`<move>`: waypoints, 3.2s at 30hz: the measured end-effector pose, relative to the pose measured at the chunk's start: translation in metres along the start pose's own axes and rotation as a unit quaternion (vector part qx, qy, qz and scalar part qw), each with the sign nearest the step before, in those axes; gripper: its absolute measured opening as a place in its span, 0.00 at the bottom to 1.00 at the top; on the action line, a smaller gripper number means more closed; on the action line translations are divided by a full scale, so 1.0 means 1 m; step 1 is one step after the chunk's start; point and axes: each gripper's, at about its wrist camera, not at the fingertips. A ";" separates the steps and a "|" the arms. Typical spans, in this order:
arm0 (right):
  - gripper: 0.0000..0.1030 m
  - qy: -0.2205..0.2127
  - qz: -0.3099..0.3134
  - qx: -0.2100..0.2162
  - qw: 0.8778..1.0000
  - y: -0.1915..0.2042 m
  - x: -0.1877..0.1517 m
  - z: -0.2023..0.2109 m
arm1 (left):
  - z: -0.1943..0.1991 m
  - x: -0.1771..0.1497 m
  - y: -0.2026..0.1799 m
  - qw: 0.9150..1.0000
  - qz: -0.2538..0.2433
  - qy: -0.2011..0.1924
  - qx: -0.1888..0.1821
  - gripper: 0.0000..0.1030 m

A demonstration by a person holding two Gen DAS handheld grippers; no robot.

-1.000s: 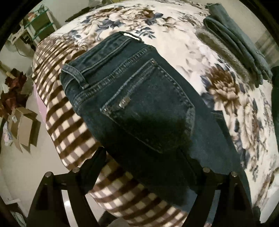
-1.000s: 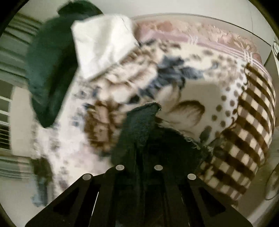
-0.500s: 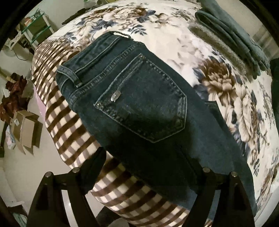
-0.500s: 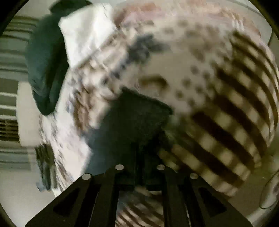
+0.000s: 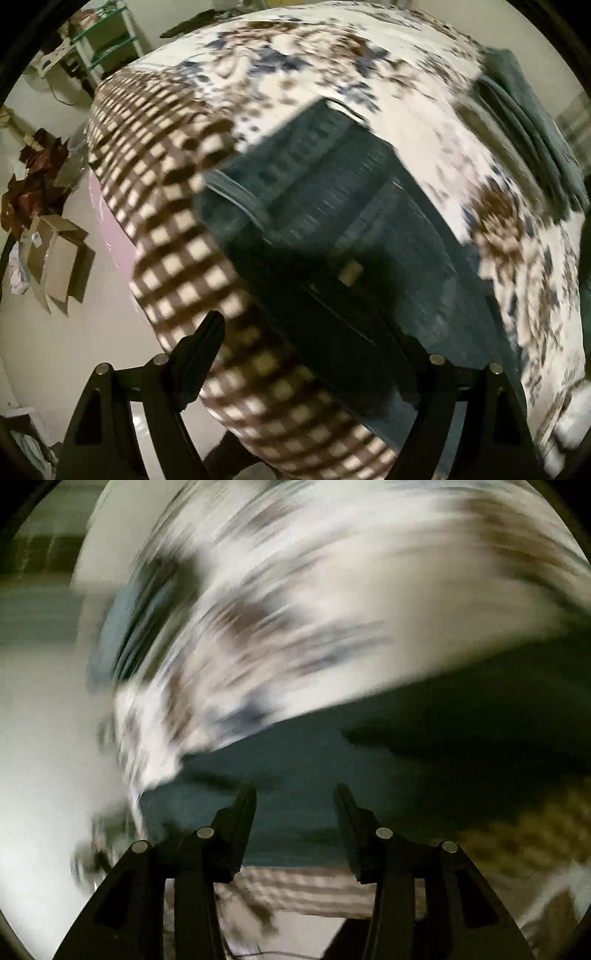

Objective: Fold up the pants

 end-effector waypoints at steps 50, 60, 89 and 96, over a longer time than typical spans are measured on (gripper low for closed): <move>0.42 0.049 -0.282 -0.011 0.958 -0.014 -0.053 -0.135 | -0.021 0.077 0.048 0.996 0.037 0.040 -0.064 0.16; 0.02 0.028 -0.253 -0.016 0.967 -0.018 -0.094 -0.125 | -0.019 0.074 0.065 0.996 0.036 0.051 -0.058 0.15; 0.52 0.058 0.053 -0.103 0.992 0.117 0.107 -0.135 | -0.007 0.049 0.017 0.996 -0.085 0.004 0.040 0.72; 0.72 -0.063 -0.086 -0.041 0.993 -0.004 0.005 -0.005 | 0.015 -0.011 -0.060 0.980 -0.195 -0.006 0.025 0.72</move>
Point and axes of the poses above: each gripper's, at about its wrist camera, not at the fingertips, and z roughly against the way its jaws point, y to its left, x to its top, and after that the axes turned 11 degrees about y, right-handed
